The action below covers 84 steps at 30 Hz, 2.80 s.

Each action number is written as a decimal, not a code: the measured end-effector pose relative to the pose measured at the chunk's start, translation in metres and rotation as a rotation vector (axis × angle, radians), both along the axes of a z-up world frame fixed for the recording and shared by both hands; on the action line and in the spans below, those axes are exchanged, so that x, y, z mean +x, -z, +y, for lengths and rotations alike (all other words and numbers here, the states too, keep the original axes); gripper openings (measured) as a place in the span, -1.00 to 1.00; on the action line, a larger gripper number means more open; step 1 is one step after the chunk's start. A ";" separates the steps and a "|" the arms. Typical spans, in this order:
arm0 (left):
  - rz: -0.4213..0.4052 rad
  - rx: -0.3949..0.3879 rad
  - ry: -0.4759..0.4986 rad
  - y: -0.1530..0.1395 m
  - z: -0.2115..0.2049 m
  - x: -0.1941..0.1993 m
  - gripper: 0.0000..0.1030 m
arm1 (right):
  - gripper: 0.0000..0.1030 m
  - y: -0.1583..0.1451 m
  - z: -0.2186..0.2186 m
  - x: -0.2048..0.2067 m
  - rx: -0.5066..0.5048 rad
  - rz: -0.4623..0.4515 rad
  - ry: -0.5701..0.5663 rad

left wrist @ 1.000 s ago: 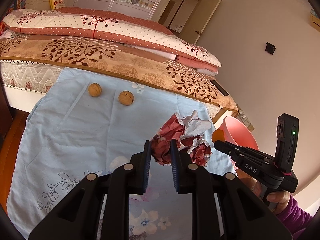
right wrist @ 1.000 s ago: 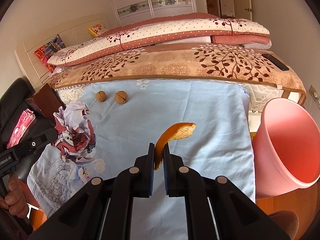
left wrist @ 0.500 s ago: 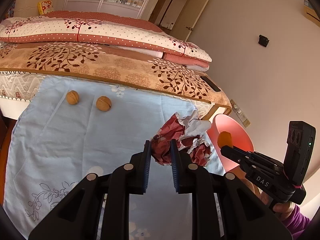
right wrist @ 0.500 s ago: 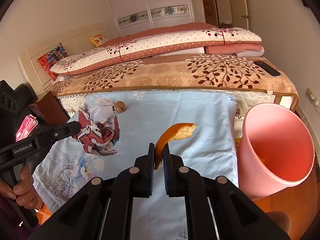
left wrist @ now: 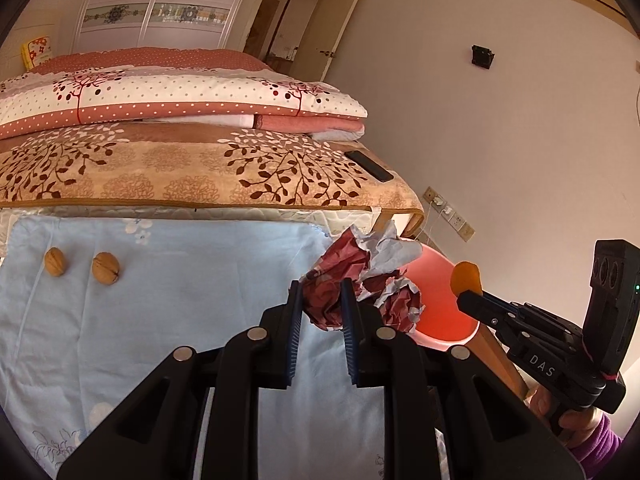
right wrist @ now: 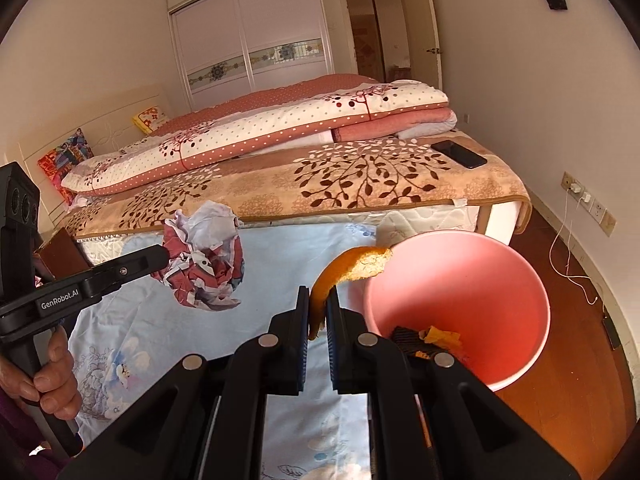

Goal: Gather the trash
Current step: 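Carry the paper and orange peel in both tools over the pink bucket, then lower both tools into the bucket and open them to release the paper and peel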

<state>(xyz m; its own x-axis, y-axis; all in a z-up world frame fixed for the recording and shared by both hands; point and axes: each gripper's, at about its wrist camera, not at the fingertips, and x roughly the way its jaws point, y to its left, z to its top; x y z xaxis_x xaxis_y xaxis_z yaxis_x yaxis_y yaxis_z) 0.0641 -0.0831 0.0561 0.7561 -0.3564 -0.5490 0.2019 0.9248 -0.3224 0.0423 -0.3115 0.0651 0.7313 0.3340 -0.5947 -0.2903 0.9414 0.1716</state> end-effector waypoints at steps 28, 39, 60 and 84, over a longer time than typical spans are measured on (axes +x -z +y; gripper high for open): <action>-0.036 0.104 0.214 0.012 -0.150 0.069 -0.63 | -0.85 0.005 -0.112 0.029 0.016 -0.012 0.284; 0.013 0.122 0.188 0.031 -0.156 0.088 -0.63 | -0.85 0.018 -0.108 0.040 -0.004 0.008 0.294; 0.062 0.143 0.177 0.052 -0.166 0.103 -0.63 | -0.85 0.043 -0.108 0.052 -0.006 0.061 0.296; 0.128 0.147 0.180 0.061 -0.169 0.112 -0.47 | -0.85 0.049 -0.110 0.057 -0.010 0.078 0.294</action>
<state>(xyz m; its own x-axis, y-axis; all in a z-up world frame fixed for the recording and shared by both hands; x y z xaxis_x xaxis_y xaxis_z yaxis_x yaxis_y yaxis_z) 0.1763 -0.2523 -0.0046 0.6087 -0.3886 -0.6917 0.3338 0.9164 -0.2210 0.0989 -0.4216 0.0160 0.7477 0.1089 -0.6550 0.0082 0.9849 0.1732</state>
